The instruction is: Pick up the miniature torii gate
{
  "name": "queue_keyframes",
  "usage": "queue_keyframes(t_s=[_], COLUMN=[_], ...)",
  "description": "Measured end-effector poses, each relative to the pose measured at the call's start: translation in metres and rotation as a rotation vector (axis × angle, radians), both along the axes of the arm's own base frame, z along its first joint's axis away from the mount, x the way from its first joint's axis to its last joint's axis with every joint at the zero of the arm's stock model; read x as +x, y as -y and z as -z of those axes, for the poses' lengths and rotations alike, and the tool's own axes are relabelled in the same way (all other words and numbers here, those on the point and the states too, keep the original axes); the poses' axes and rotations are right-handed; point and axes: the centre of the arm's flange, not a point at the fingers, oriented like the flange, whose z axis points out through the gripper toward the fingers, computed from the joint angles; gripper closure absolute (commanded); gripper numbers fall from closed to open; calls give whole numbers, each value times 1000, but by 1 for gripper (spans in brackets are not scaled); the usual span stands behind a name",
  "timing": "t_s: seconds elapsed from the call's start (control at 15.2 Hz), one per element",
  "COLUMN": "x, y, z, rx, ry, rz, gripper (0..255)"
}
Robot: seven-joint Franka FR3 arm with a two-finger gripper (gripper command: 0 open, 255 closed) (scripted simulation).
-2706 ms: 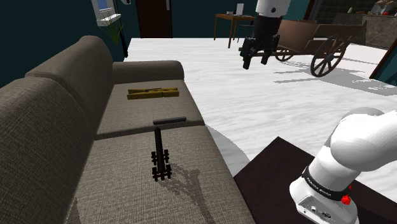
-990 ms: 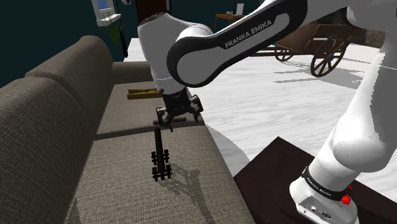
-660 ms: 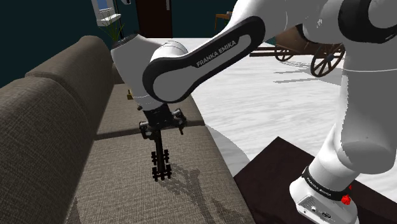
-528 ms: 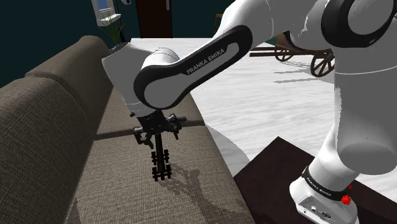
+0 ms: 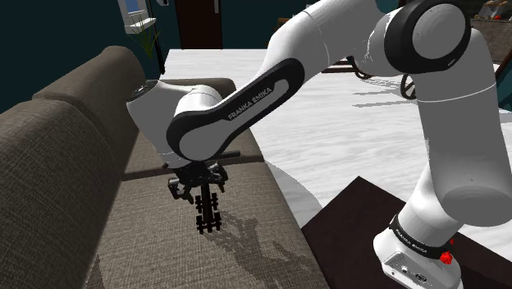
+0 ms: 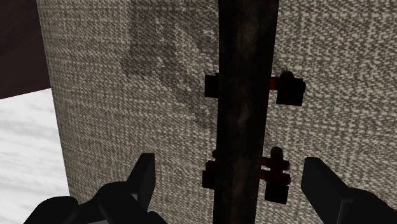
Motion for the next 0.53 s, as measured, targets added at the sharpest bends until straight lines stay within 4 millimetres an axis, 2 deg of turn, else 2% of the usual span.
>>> queue_keyframes(t_s=[0.07,0.13,0.53], x=[0,0,1], y=[0,0,-1], z=[5,7,7], rx=[0,0,1], ry=[0,0,2], rz=[0,0,0], gripper=[0,255,255])
